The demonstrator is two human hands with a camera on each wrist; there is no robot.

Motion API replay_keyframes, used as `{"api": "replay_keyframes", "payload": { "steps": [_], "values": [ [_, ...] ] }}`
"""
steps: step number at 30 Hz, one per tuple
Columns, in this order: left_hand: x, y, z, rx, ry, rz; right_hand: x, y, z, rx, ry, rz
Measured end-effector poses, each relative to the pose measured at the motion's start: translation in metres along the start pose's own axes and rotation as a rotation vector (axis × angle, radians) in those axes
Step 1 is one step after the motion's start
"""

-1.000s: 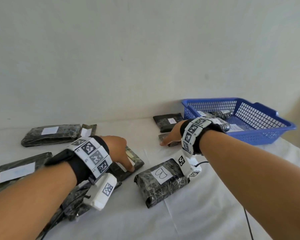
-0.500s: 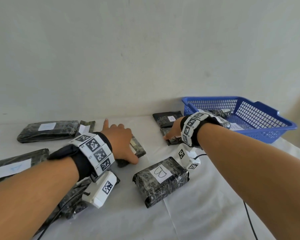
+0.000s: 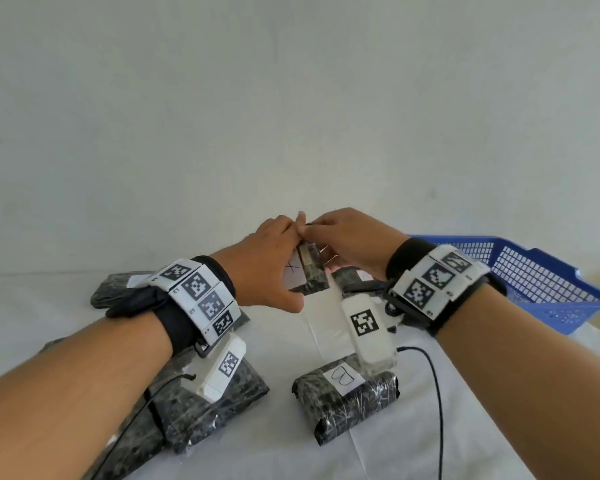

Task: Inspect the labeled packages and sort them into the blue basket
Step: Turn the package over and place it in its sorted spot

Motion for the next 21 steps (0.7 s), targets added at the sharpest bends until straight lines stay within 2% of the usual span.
{"api": "replay_keyframes", "payload": {
  "steps": [4,6,8,10,13,15,17,19,21],
  "values": [
    [-0.021,-0.028,0.012,-0.109,-0.013,-0.085,-0.011,0.002,0.032,0.151,-0.075,0.002],
    [-0.036,-0.045,0.020,-0.153,-0.025,-0.179,-0.015,-0.001,0.045,0.222,-0.111,-0.054],
    [-0.050,-0.061,0.032,-0.215,-0.054,-0.303,-0.021,-0.005,0.055,0.394,-0.142,-0.122],
    [-0.061,-0.070,0.047,-0.476,-0.116,-0.391,-0.027,-0.005,0.061,0.591,-0.192,-0.157],
    [-0.070,-0.078,0.058,-0.982,-0.118,-0.564,-0.037,0.001,0.068,0.775,-0.263,-0.171],
    [-0.076,-0.084,0.057,-1.153,-0.140,-0.673,-0.043,0.007,0.070,0.741,-0.291,-0.179],
    [-0.080,-0.087,0.053,-1.218,-0.151,-0.726,-0.049,0.008,0.069,0.532,-0.308,-0.226],
    [-0.083,-0.085,0.050,-1.163,-0.145,-0.743,-0.054,0.012,0.067,0.318,-0.324,-0.256],
    [-0.087,-0.081,0.043,-1.061,-0.124,-0.736,-0.059,0.018,0.064,0.247,-0.338,-0.249]
  ]
}}
Point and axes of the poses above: each hand's wrist, its own x-axis towards the middle knuckle, its own y-axis out of the palm, z = x × y, the point moved 8 cm from there along x, towards the middle knuckle, and after that the axes turned 1 degree about x, right-handed, at the moved point
